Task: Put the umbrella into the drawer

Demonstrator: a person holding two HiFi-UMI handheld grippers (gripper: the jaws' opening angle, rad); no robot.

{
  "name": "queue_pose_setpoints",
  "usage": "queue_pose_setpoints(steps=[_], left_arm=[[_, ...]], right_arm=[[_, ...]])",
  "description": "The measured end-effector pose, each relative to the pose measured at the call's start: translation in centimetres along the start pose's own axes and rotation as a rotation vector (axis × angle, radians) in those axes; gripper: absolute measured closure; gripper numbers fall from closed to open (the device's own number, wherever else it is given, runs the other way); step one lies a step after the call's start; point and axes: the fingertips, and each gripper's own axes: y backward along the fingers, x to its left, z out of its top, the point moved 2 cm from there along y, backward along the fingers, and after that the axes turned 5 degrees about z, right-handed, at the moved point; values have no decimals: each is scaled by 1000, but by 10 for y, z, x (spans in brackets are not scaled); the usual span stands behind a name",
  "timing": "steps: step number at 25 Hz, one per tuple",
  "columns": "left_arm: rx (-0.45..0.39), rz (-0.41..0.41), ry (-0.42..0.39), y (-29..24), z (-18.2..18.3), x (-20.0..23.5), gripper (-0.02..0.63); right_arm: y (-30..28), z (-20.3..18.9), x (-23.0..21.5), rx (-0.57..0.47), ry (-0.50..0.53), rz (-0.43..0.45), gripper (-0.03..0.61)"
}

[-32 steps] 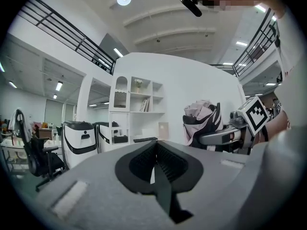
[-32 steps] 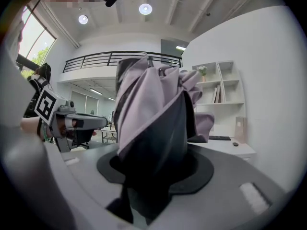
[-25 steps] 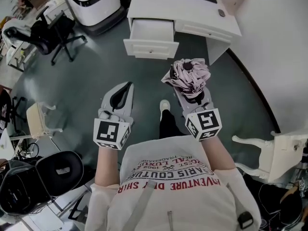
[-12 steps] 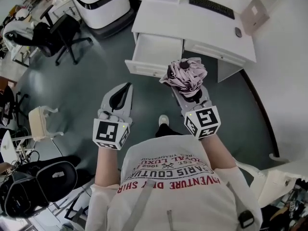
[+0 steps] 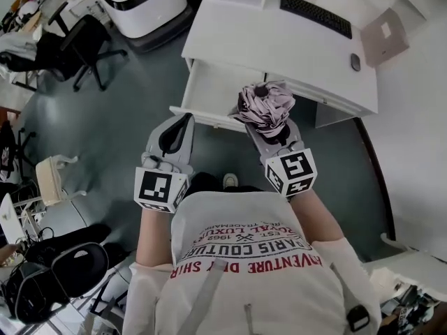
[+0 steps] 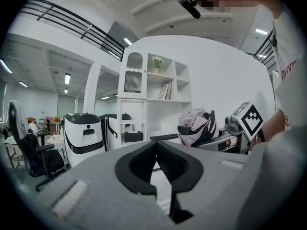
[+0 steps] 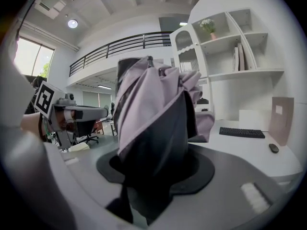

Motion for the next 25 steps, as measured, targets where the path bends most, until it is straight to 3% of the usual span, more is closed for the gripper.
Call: queue_pose_setpoints(steps=[5,12,17,25], left_arm=[[-1,-21,17,-41,-6,30,606],[13,-132,17,-105,-16,73,606],[45,-200,4,-144,-53,98,606],[136,-205,61,-176,-118,132,606]], right_arm=[[-48,-4,-21,50,-1,9,376],[-126,-28,-38,179,-4,56,374],[-187,-71,-51,308,15,126,374],[-257,-166,-62,575,-24,227,373]])
